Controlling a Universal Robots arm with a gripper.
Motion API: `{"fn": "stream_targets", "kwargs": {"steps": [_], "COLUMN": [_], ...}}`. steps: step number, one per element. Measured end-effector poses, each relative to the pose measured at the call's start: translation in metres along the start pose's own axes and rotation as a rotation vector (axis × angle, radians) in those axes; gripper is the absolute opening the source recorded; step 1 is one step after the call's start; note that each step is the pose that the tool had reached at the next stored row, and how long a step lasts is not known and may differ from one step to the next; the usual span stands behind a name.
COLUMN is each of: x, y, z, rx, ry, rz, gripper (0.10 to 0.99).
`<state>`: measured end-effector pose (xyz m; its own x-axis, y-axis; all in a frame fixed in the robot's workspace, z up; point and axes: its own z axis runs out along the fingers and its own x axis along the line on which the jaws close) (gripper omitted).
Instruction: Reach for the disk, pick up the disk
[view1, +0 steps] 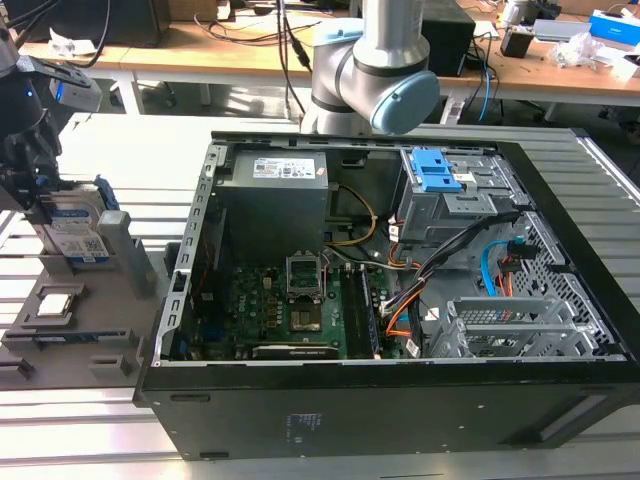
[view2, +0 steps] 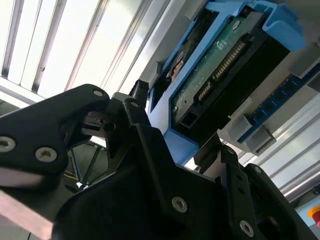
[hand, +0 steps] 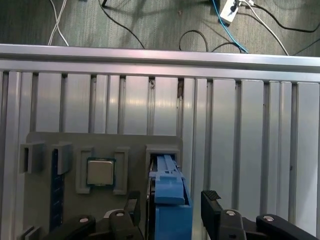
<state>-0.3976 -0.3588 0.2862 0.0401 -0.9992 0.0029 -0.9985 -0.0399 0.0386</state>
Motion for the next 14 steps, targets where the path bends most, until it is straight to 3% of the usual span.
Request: {"fn": "stream_targets", "kwargs": {"steps": [5,6,14], "x": [0.0,0.0,0.0], "y": [0.0,0.0,0.0], "z": [0.0002,0.0002,0.0005], "rx": [0.0,0.0,0.0], "ry": [-0.0001,-0.0003,0.0], "rz": [0.0,0.0,0.0], "gripper": [0.588,0.396,0.369]}}
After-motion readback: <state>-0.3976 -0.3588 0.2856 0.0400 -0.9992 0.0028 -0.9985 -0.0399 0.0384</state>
